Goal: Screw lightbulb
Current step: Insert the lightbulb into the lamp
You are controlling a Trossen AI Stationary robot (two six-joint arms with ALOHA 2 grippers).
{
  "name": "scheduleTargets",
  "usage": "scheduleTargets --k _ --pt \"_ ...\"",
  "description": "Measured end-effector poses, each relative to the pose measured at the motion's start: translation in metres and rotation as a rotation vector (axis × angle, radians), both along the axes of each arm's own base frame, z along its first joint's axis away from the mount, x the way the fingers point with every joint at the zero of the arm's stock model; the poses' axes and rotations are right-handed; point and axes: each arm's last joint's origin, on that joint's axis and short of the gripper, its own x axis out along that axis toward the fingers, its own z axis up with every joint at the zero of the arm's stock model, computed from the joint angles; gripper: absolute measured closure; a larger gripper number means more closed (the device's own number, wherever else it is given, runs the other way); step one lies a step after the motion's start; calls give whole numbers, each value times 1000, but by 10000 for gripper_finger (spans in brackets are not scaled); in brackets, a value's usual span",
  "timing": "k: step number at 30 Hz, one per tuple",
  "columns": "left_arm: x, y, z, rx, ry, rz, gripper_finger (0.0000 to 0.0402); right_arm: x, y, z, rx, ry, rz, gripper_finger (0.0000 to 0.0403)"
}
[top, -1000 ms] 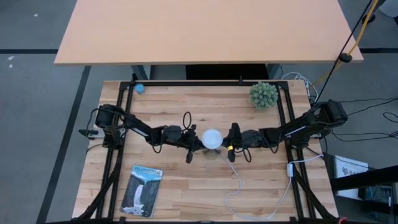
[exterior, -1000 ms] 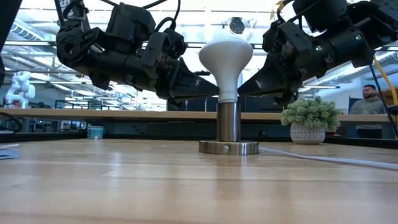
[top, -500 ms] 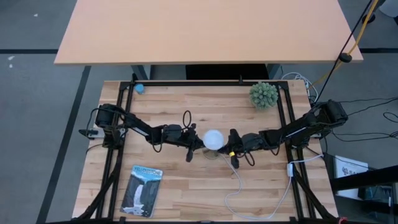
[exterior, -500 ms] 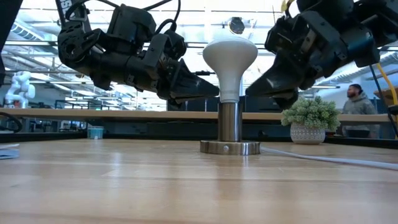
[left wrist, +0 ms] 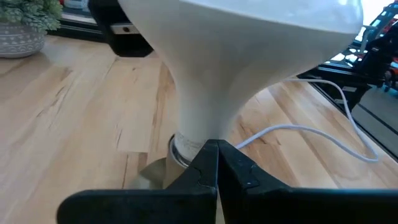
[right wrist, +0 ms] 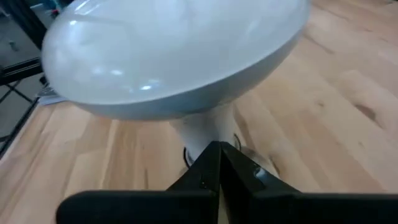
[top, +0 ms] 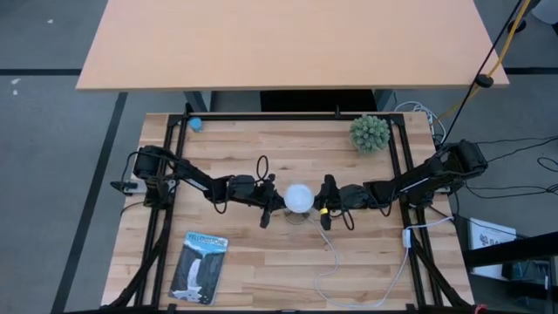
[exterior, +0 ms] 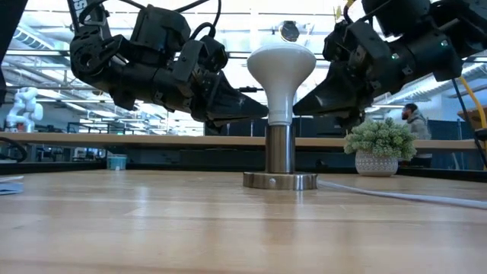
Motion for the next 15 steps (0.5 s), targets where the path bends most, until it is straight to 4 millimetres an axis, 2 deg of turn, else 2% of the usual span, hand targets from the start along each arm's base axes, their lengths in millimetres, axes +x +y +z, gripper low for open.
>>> scheduleTargets --k 10,15 --pt "0 3 -1 13 11 80 402 0 6 0 84 7 175 403" --pt "-1 1 -7 -4 73 19 402 -1 5 -2 79 30 157 403"
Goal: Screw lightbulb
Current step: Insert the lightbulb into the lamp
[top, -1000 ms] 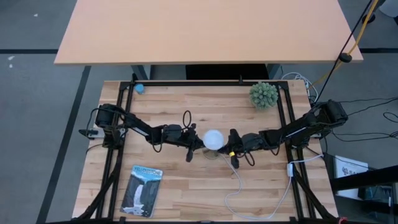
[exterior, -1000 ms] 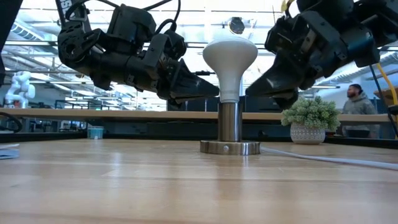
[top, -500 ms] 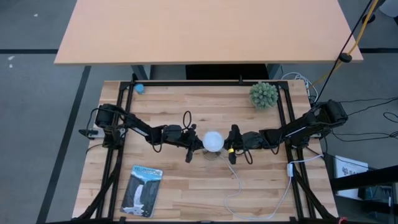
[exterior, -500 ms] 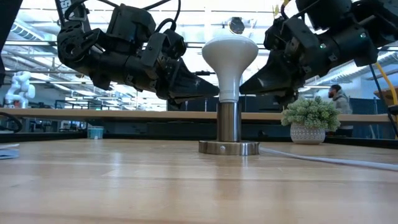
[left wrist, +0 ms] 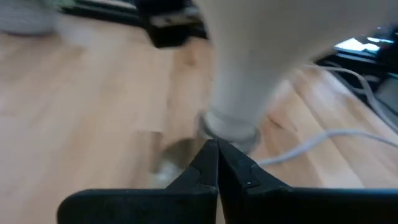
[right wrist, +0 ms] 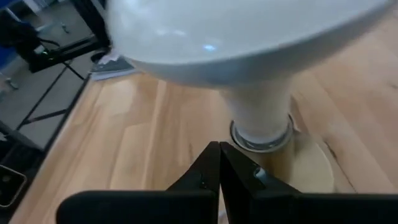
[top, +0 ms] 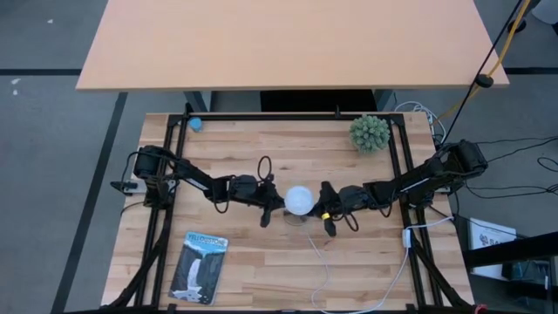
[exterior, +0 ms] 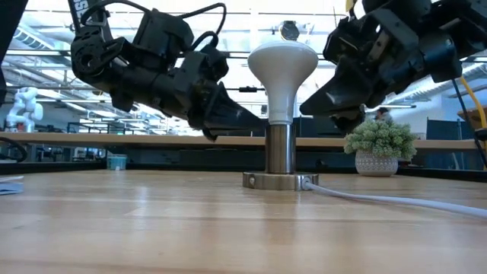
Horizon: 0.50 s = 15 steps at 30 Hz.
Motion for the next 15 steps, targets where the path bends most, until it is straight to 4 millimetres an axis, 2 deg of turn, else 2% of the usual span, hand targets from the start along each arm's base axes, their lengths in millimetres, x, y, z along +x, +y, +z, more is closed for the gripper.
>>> scheduleTargets --k 6,15 --pt "-1 -4 1 -41 -6 -143 402 -2 -4 -5 -9 57 -117 403" --pt "1 -3 8 -13 -88 -92 402 1 -5 3 -56 -34 -146 403"
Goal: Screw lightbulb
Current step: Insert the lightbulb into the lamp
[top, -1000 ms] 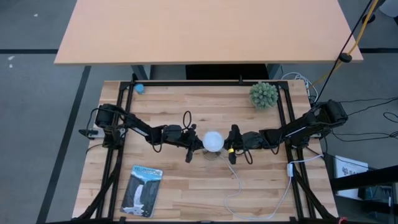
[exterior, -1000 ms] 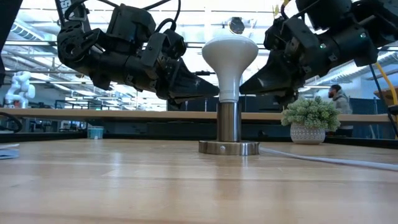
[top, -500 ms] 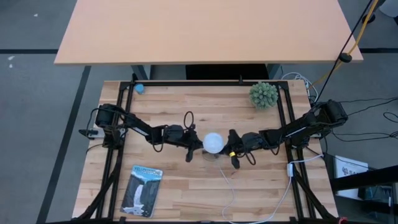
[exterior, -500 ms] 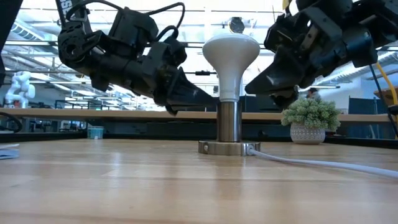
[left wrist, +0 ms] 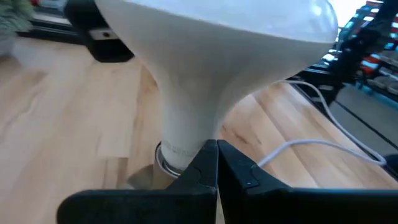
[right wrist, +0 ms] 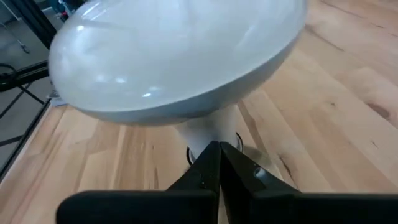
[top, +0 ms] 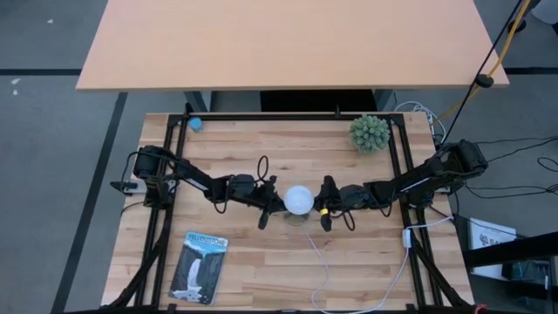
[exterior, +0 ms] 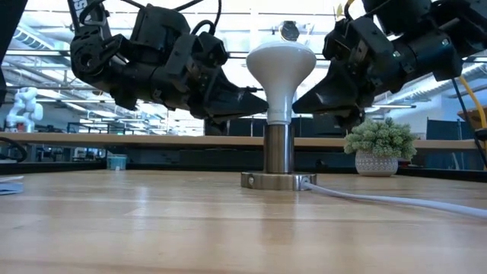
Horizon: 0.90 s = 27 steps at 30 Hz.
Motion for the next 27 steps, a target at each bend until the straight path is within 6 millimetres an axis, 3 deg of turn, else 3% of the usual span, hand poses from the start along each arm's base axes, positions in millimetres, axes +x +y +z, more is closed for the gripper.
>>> scheduleTargets --k 14,27 --pt "1 8 -2 31 17 179 402 0 6 2 46 -11 120 403" --pt "-3 11 -10 26 119 156 402 -11 5 -20 149 239 44 403"
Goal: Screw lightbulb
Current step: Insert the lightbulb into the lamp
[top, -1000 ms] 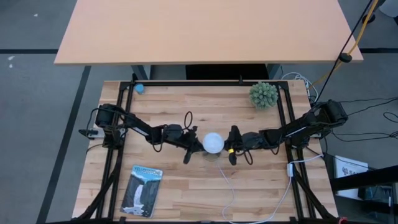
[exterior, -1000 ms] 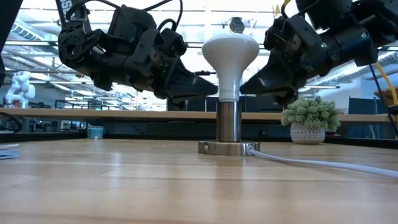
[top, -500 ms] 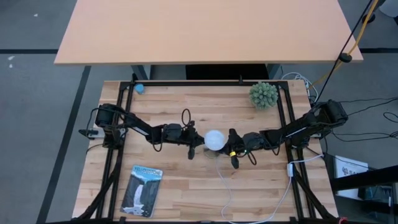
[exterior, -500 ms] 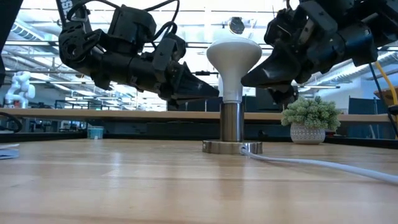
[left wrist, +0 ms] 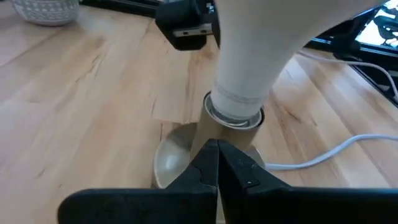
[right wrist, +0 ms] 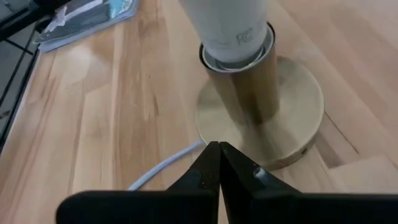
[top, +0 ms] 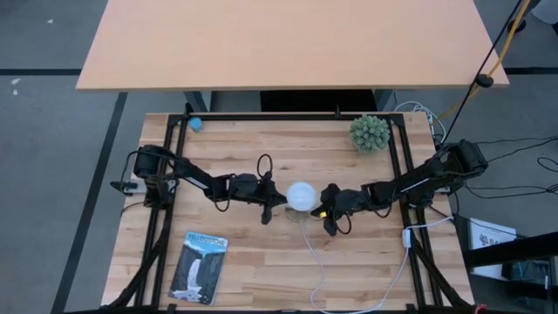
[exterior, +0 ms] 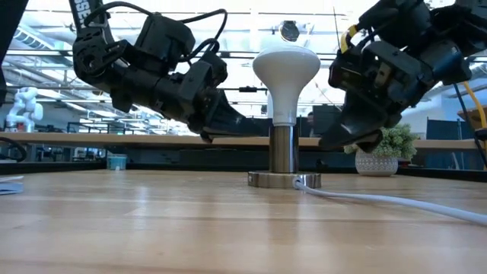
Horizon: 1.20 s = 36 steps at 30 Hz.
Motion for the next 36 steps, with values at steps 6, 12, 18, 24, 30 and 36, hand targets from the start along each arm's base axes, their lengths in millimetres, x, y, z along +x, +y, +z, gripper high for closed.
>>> scheduleTargets --k 6,12,18,24,30,36 --pt "-14 15 -1 -50 24 64 402 -8 14 -9 9 24 -58 403" --pt "-27 42 1 -72 34 160 402 -14 35 -19 66 -9 -106 403" --pt "-35 70 -4 -135 89 128 402 4 42 -12 58 12 12 403" --pt "-45 99 -4 -225 84 110 402 24 54 -27 53 126 131 403" --pt "-50 110 -4 -246 86 91 402 37 60 -40 73 177 182 403" --pt "-50 110 -4 -197 78 87 402 25 56 -31 70 283 157 403"
